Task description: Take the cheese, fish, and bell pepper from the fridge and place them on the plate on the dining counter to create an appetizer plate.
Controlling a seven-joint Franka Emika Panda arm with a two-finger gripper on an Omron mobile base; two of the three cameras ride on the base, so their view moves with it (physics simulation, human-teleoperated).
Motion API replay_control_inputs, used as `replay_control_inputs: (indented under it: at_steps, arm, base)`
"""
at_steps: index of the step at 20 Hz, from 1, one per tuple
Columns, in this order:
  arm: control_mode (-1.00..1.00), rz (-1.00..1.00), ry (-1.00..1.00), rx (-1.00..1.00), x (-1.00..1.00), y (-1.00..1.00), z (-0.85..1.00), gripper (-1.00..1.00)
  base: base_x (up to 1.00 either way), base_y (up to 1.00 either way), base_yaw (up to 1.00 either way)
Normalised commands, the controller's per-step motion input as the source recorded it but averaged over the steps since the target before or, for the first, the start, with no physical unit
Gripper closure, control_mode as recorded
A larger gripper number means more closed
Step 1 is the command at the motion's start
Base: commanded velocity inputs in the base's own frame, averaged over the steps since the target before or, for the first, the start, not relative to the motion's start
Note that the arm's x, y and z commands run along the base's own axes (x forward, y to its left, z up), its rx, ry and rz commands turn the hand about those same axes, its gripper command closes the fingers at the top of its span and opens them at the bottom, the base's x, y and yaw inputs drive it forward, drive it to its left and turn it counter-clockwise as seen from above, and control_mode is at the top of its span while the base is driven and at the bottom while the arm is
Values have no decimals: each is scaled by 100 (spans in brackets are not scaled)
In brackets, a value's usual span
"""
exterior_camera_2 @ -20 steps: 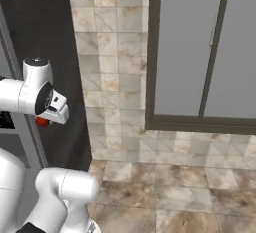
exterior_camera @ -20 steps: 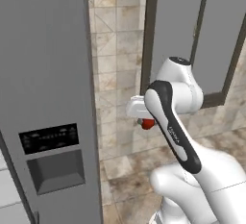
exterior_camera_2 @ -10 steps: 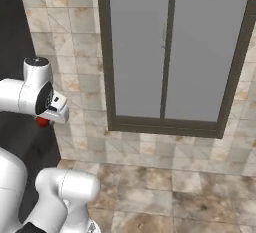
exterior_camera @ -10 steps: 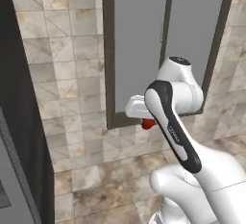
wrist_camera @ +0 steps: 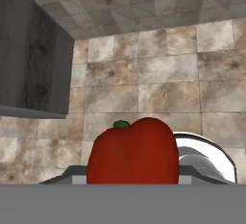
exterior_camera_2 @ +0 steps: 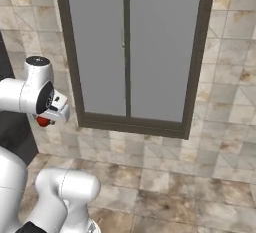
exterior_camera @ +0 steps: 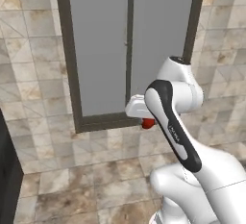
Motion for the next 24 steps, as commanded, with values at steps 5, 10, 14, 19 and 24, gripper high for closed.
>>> replay_control_inputs:
  at_steps: [5, 10, 14, 19, 24]
  arm:
    - [100, 0, 0, 0, 0, 0, 0, 100]
    - [100, 0, 0, 0, 0, 0, 0, 100]
    - [100, 0, 0, 0, 0, 0, 0, 100]
    - [100, 0, 0, 0, 0, 0, 0, 100]
    - [100, 0, 0, 0, 0, 0, 0, 100]
  base:
    - [-46, -100, 25]
    - [-100, -82, 20]
    - [-100, -47, 11]
    - [-100, -4, 1]
    - [-100, 0, 0]
